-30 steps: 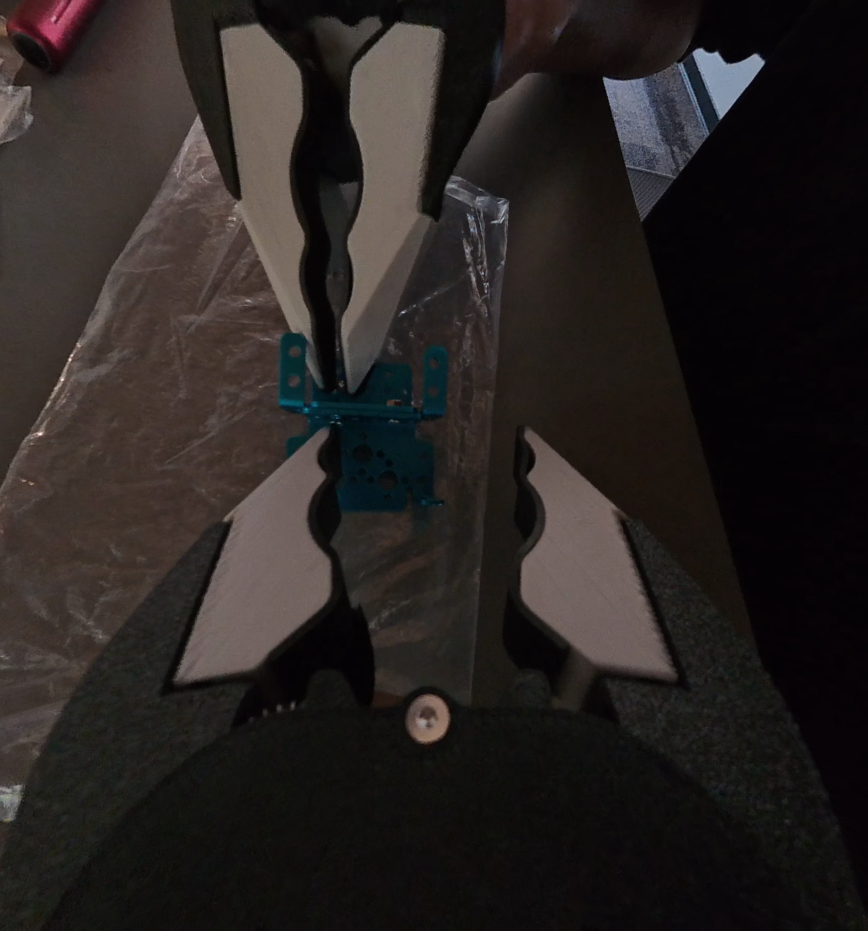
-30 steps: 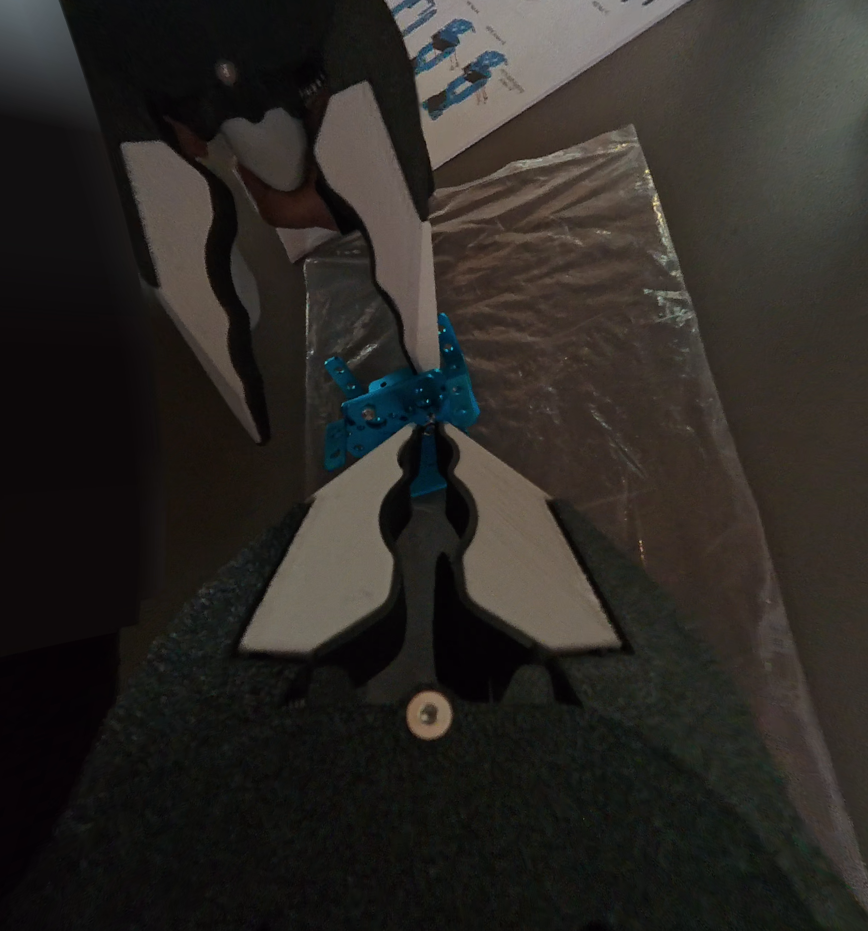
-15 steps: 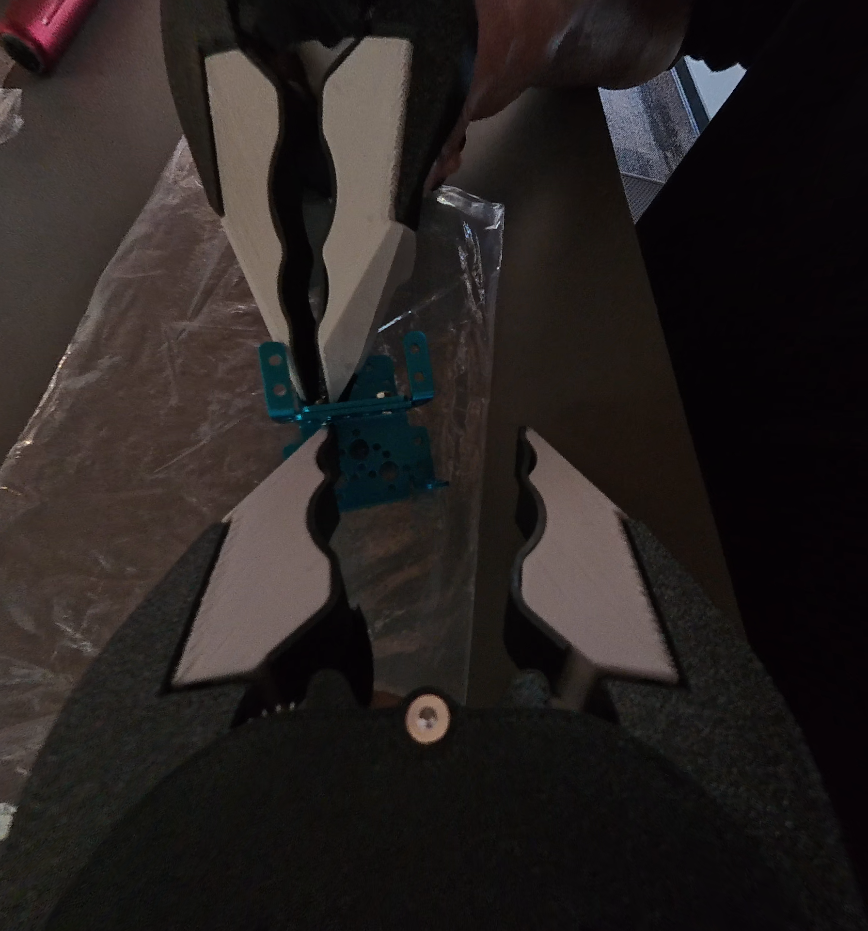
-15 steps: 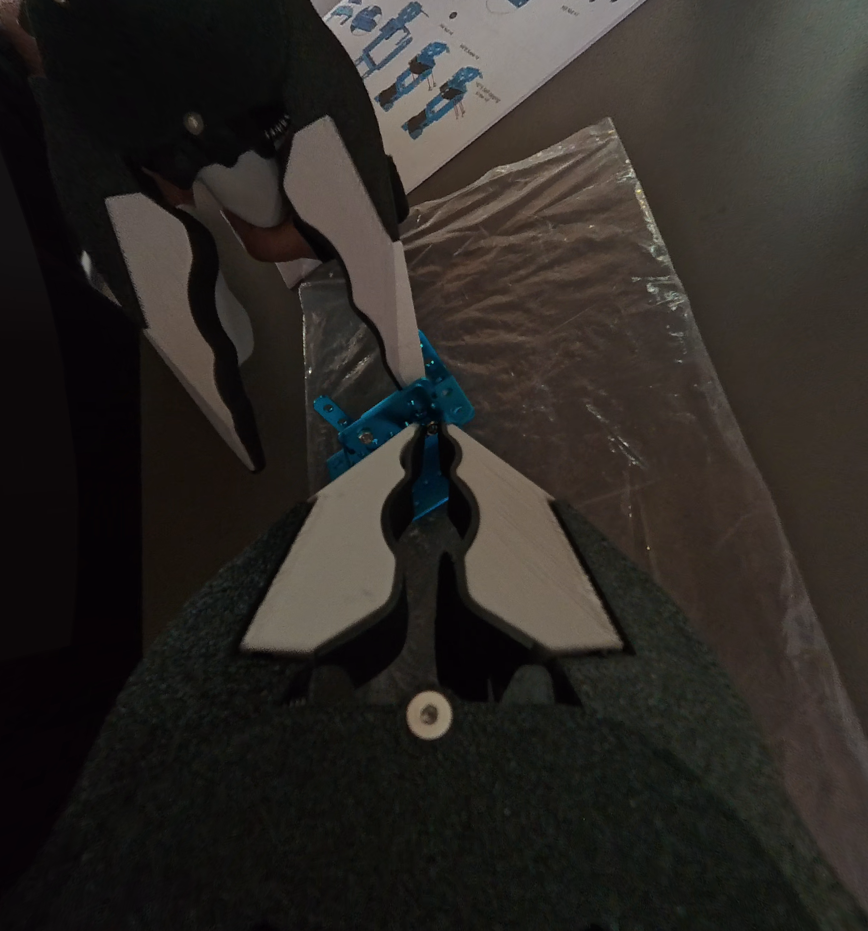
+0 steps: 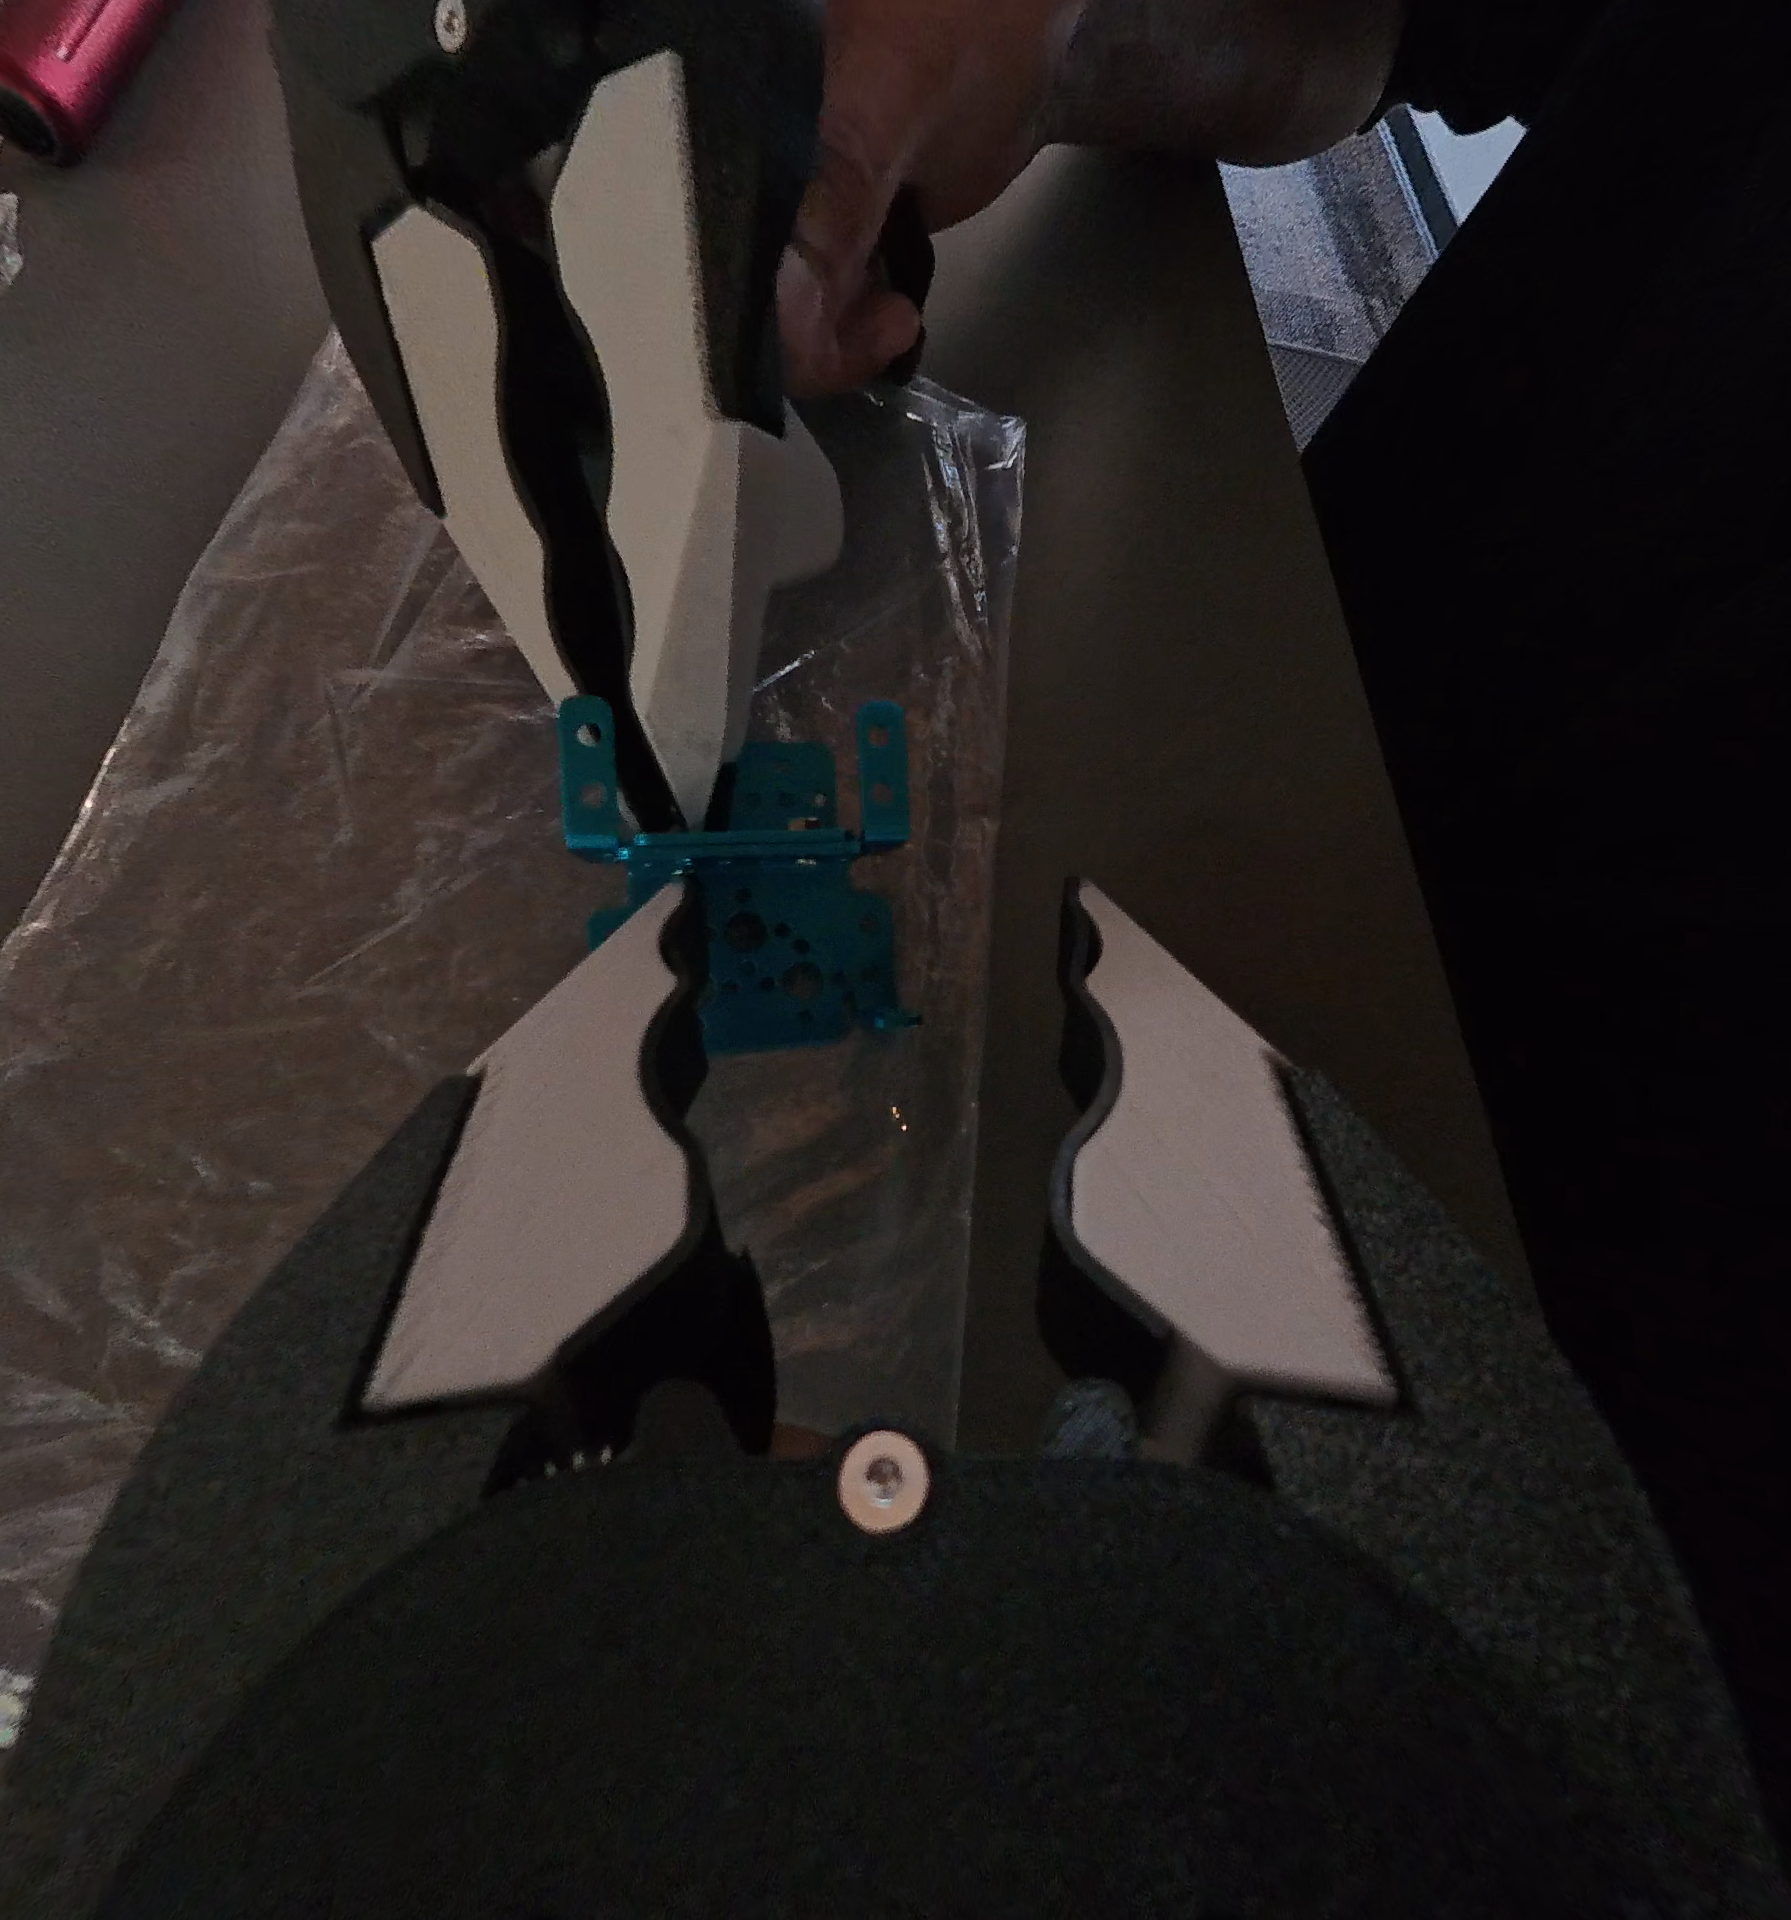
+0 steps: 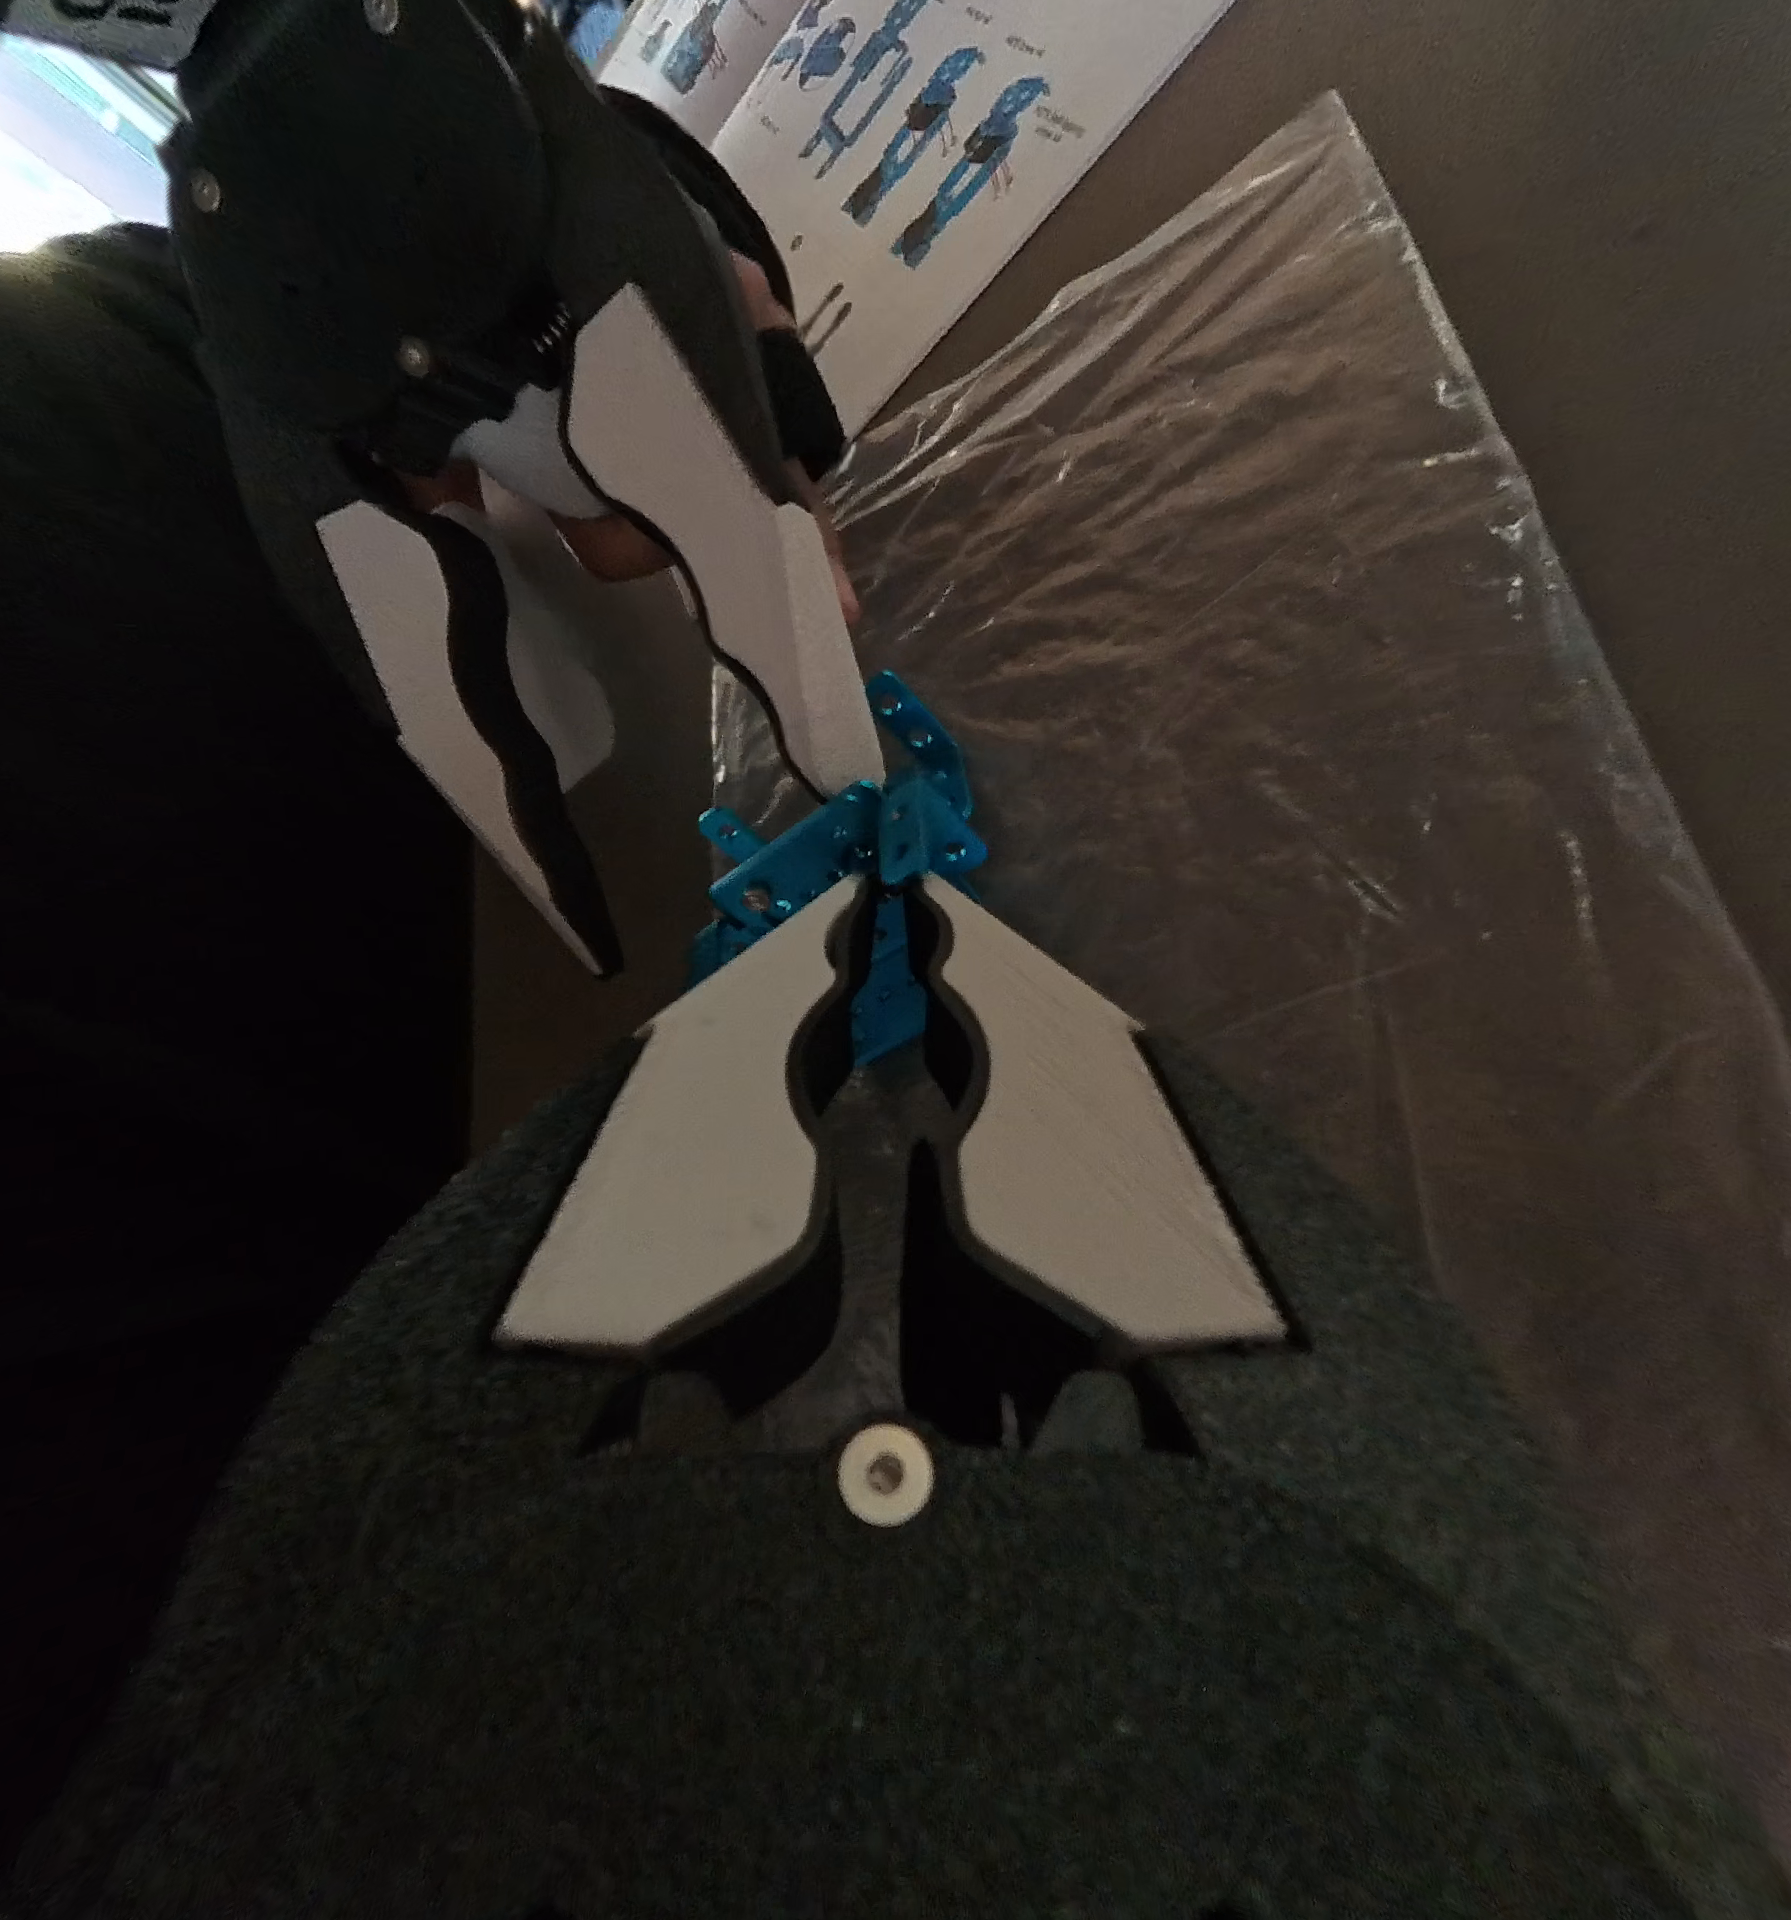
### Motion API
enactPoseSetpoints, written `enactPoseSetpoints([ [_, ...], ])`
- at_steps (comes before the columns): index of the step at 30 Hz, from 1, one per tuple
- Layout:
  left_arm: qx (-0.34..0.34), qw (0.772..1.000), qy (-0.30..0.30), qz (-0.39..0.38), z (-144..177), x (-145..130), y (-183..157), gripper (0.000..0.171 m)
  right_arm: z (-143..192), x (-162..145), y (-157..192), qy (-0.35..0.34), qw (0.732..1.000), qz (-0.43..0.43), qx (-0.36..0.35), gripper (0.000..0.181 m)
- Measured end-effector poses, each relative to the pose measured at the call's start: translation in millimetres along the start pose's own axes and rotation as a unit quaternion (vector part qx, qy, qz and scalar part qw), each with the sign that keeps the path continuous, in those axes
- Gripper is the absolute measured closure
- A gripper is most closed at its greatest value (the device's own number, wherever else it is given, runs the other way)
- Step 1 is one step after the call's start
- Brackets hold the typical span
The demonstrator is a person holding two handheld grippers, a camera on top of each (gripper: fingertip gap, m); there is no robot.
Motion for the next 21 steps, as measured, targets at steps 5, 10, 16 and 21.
enactPoseSetpoints([
  [5, 0.003, 1.000, 0.002, -0.004, -0.5, -0.3, -0.2, 0.104, 0.8, -0.3, 1.3, -0.001, 0.999, -0.036, 0.032, 0.175],
  [10, 0.007, 1.000, 0.003, -0.006, -0.9, -0.5, 0.1, 0.105, 0.9, -1.0, 1.6, 0.002, 0.998, -0.042, 0.037, 0.175],
  [16, 0.007, 1.000, 0.003, -0.006, -0.9, -0.5, 0.2, 0.105, 1.1, -2.9, 2.1, 0.008, 0.999, -0.039, 0.035, 0.173],
  [21, 0.008, 1.000, 0.004, -0.006, -1.1, -0.7, 0.5, 0.105, 1.5, -4.8, 2.0, 0.015, 0.999, -0.040, 0.032, 0.174],
])
Point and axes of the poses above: each gripper's, where its closed fingertips meet, z back along the fingers, x out of its top, y = z × x across the jaws, the point moved 1 cm from there along z, back along the fingers, and after that the axes turned 4 degrees about -z, right-handed, at the moved point
